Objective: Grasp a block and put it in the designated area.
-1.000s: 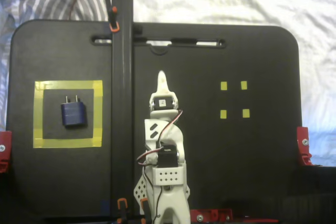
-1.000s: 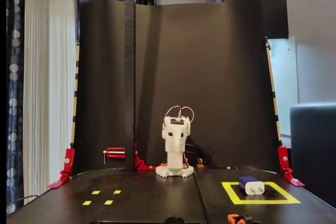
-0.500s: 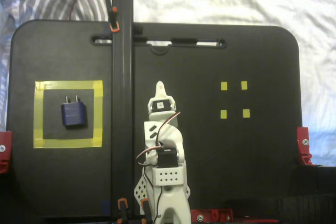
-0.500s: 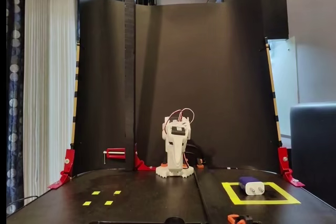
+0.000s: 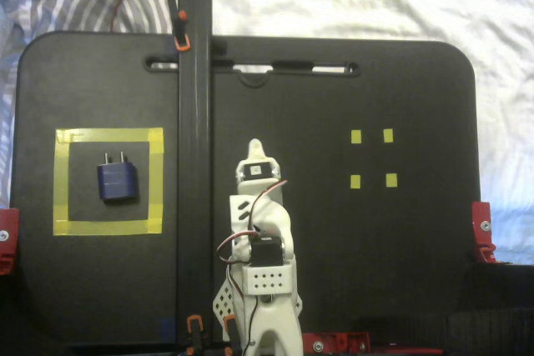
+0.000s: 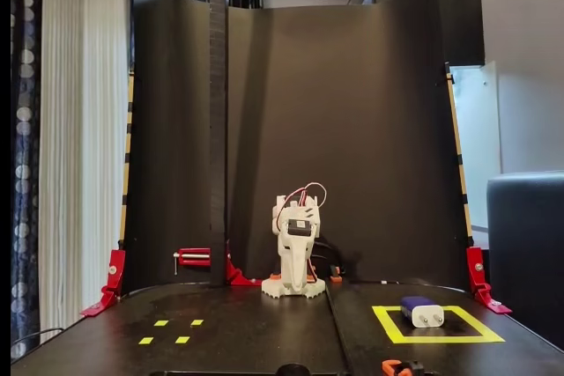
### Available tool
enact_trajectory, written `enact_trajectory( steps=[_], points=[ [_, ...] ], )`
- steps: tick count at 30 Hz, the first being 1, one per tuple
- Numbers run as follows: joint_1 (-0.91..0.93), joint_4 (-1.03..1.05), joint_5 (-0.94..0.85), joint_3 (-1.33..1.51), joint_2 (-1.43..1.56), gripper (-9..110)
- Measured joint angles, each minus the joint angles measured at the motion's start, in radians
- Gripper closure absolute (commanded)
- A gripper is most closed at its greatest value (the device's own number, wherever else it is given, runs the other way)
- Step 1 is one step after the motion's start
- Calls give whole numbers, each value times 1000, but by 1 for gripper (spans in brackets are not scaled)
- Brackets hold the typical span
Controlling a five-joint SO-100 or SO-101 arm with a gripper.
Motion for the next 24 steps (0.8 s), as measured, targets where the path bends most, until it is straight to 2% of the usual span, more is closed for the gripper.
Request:
enact_trajectory(
  steps=[24],
  points=[
    [2, 0, 9, 0, 0, 102]
  ],
)
